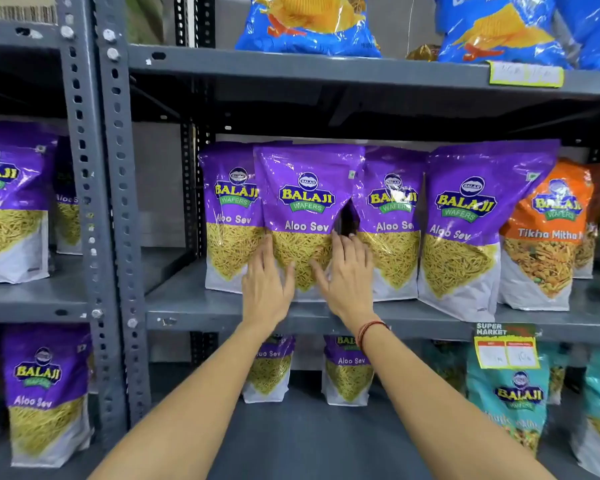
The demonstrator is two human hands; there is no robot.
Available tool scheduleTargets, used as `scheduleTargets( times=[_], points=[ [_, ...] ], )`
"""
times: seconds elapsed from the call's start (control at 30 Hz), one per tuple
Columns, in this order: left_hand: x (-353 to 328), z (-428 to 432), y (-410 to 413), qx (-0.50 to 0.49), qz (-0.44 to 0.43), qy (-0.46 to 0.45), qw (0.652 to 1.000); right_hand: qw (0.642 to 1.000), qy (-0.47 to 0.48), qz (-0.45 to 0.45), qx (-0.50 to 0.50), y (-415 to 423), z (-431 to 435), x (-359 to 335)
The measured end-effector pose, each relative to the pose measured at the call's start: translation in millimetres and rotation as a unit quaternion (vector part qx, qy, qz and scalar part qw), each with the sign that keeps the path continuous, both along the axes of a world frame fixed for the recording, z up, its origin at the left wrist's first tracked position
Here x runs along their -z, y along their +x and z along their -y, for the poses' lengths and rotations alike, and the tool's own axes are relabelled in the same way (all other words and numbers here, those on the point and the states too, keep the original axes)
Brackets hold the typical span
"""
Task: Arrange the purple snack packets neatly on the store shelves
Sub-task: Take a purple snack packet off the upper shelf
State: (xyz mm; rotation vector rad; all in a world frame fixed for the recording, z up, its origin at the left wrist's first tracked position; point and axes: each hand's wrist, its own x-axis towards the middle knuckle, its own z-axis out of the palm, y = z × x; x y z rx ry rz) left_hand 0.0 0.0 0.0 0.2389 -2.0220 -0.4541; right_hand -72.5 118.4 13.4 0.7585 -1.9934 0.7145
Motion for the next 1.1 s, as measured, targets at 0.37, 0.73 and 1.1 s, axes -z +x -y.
scheduleTargets(
  times=[0.37,0.73,1.1],
  points=[
    [-4,15,-9,0.093,-0.015,0.254,0.963,0.909,-0.163,0.329,-0.197,2,5,5],
    [15,-5,69,0.311,-0.110,0.368,0.869,0.892,-0.241,0.276,-0.265,77,-33,34],
    [105,13,132,0.315,-0.040,0.392,0.863,0.872,-0.230,0.313,-0.297,121,-27,152]
  ],
)
